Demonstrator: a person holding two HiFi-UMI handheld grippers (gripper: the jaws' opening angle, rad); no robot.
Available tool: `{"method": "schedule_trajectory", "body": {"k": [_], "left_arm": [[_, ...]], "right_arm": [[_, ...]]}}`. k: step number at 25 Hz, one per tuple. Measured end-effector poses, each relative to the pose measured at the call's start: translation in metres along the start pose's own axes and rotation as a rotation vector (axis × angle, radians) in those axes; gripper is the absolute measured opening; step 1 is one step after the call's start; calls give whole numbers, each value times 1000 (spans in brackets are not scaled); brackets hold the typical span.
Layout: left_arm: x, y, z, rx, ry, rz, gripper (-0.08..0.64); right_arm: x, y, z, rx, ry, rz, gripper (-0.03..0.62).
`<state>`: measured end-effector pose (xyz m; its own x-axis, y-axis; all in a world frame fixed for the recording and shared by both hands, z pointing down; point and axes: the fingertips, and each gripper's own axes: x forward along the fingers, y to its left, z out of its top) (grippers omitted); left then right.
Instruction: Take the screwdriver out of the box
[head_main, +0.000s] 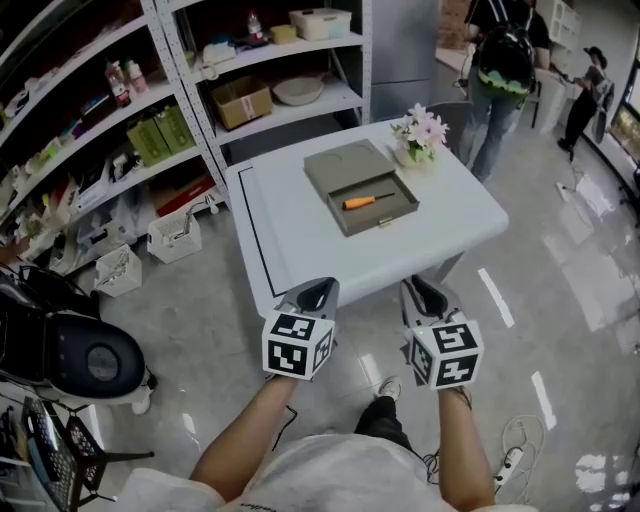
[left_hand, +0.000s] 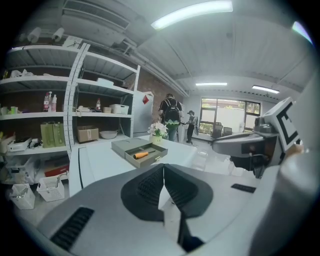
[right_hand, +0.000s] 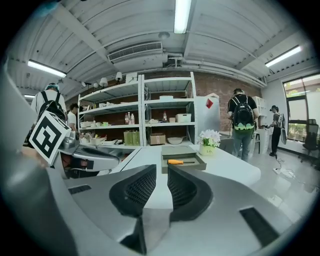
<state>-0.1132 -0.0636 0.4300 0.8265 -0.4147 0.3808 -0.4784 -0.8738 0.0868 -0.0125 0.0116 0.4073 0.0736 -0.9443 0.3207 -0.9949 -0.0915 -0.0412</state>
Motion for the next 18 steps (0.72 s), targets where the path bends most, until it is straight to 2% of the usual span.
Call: {"method": "schedule_trajectory", "body": {"k": [11, 18], "left_arm": [[96, -8, 29, -36, 16, 56, 6], [136, -7, 40, -50, 36, 120, 6]], "right_arm": [[52, -91, 14, 18, 9, 68, 80], [78, -134, 18, 16, 27, 127, 95]]}}
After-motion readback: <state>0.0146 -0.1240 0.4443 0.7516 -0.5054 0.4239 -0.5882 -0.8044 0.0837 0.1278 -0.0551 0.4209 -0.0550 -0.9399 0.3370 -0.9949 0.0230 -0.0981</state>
